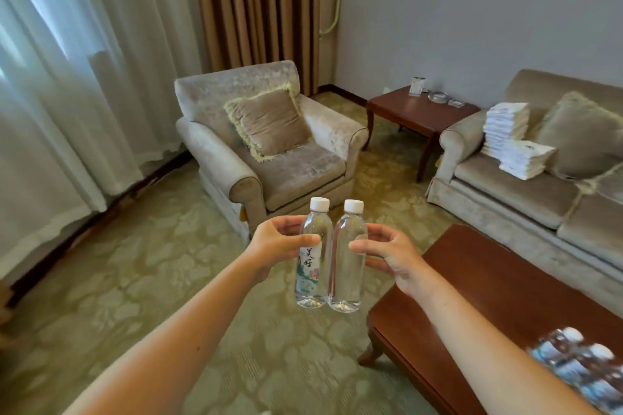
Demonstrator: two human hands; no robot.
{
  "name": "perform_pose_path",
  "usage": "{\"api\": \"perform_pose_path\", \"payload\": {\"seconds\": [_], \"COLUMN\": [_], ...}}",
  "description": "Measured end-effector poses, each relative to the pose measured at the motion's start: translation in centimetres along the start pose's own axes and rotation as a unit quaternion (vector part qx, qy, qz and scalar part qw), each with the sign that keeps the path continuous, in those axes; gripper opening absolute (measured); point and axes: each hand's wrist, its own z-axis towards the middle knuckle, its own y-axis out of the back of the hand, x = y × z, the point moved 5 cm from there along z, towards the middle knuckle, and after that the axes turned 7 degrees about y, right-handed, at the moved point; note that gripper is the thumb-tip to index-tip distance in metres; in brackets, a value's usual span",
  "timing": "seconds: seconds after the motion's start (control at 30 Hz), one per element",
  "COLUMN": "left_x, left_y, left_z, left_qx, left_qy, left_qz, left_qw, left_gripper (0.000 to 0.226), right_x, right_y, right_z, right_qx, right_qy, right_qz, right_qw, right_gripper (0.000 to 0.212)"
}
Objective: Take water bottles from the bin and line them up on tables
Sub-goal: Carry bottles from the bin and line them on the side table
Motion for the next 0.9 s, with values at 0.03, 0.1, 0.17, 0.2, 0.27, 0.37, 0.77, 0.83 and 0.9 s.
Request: {"api": "perform_pose_path", "payload": {"seconds": [0.03,0.1,0.17,0.2,0.27,0.37,0.77,0.83,0.9], "left_x": [-1.0,-3.0,-4.9,-5.8,-7.0,-8.3,-17.0,-19.4,-21.8], "left_y": [1.1,2.9,4.3,4.7,5.4,6.1,5.0,3.5,2.1], "left_z": [2.3,6.6,10.6,12.2,15.5,20.3,46.7,51.2,55.3], "left_qx": [0.005,0.021,0.041,0.05,0.062,0.072,0.064,0.064,0.061], "left_qy": [0.002,0.001,0.004,0.006,0.01,0.018,0.013,0.003,-0.003], "left_qz": [0.007,0.019,0.027,0.029,0.03,0.007,0.03,0.038,0.045], "left_qw": [1.0,1.0,0.999,0.998,0.998,0.997,0.997,0.997,0.997], "left_gripper": [0.047,0.05,0.052,0.051,0.047,0.049,0.053,0.051,0.05], "right_x": [0.3,1.0,1.8,2.1,2.7,3.3,8.3,10.1,11.9], "right_y": [-0.7,-2.1,-3.0,-3.4,-3.9,-4.1,0.3,2.1,3.9], "right_z": [2.1,6.0,9.6,11.3,14.3,19.1,45.5,50.0,54.3], "right_qx": [-0.007,-0.019,-0.036,-0.044,-0.057,-0.067,-0.056,-0.056,-0.06], "right_qy": [0.001,0.005,0.008,0.009,0.01,0.008,0.024,0.033,0.041], "right_qz": [0.004,0.011,0.013,0.012,0.011,0.008,0.004,0.002,-0.001], "right_qw": [1.0,1.0,0.999,0.999,0.998,0.998,0.998,0.998,0.997], "right_gripper": [0.04,0.04,0.041,0.04,0.041,0.044,0.051,0.048,0.044]}}
